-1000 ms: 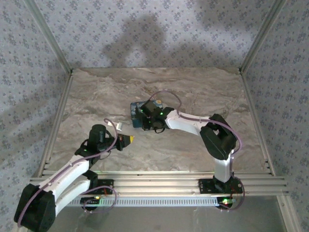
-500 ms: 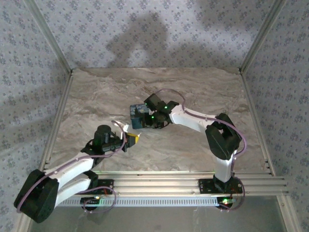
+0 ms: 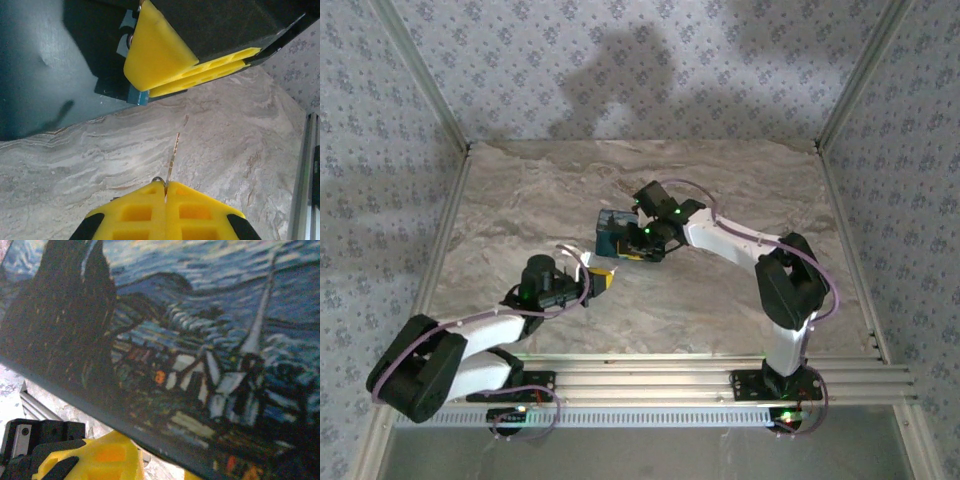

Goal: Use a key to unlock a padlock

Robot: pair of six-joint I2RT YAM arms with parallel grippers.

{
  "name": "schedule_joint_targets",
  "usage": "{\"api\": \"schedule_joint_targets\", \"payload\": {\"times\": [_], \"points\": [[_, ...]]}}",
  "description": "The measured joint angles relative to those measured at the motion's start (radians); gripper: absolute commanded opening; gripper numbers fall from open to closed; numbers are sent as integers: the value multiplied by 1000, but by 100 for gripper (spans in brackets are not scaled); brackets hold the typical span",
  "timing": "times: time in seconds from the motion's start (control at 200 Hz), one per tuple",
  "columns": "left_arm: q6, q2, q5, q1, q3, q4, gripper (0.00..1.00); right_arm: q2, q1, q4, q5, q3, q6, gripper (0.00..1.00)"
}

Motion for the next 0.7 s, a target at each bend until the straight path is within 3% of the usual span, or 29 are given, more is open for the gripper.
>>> {"api": "schedule_joint_targets", "payload": {"times": [0.7], "points": [[-34, 157, 2, 0, 25, 154, 0, -25, -37, 32, -99, -52, 28, 0]]}}
